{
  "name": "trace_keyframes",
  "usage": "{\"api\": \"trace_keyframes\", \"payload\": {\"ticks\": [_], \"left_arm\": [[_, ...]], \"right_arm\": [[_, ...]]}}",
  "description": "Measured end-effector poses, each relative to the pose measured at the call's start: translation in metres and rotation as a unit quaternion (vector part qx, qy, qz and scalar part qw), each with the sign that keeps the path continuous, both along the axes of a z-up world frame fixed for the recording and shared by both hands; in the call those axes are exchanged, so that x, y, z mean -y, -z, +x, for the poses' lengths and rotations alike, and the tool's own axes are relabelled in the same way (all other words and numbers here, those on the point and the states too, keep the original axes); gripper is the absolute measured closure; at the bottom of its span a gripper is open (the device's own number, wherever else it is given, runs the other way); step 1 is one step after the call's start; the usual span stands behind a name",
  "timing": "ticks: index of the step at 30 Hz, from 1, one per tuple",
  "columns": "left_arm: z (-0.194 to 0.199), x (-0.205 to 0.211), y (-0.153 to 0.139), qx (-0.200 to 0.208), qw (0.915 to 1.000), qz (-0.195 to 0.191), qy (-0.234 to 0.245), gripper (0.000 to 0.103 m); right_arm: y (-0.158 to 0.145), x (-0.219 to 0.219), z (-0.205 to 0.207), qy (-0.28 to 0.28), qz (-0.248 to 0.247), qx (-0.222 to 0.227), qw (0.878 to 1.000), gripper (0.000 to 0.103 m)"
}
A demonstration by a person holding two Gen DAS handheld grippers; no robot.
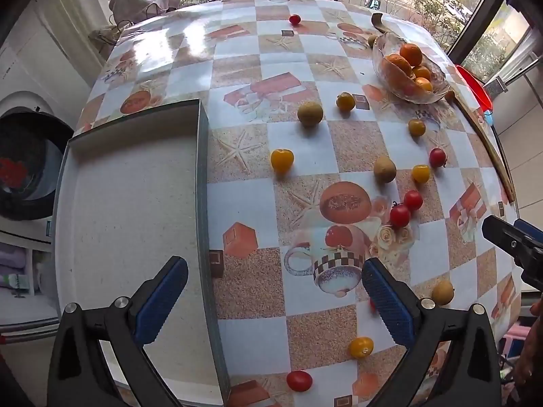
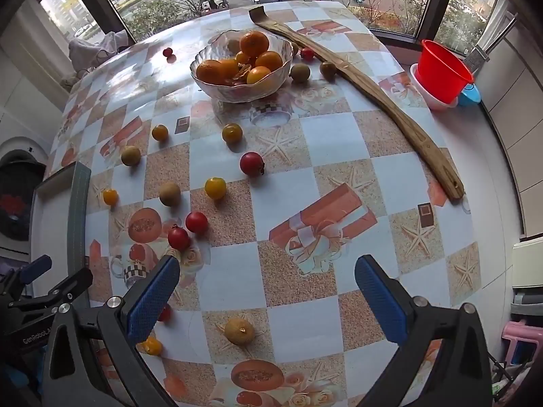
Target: Organize fruits
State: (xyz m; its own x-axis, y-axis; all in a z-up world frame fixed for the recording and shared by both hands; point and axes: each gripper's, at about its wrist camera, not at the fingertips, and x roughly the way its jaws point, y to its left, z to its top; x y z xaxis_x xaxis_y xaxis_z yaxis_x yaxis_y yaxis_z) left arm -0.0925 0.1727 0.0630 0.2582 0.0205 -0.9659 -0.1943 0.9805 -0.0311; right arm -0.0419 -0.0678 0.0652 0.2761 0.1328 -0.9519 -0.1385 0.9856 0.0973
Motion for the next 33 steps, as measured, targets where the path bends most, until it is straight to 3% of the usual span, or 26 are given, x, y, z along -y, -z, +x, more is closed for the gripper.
{"api": "trace_keyframes", "payload": {"ticks": [33], "left_arm": [[0.017, 0.009, 0.007, -0.010, 0.9997, 0.014, -0.017, 0.000]], "right_arm": [[0.010, -0.001, 0.021, -0.013, -0.010, -0.012, 1.000, 0.000]]}}
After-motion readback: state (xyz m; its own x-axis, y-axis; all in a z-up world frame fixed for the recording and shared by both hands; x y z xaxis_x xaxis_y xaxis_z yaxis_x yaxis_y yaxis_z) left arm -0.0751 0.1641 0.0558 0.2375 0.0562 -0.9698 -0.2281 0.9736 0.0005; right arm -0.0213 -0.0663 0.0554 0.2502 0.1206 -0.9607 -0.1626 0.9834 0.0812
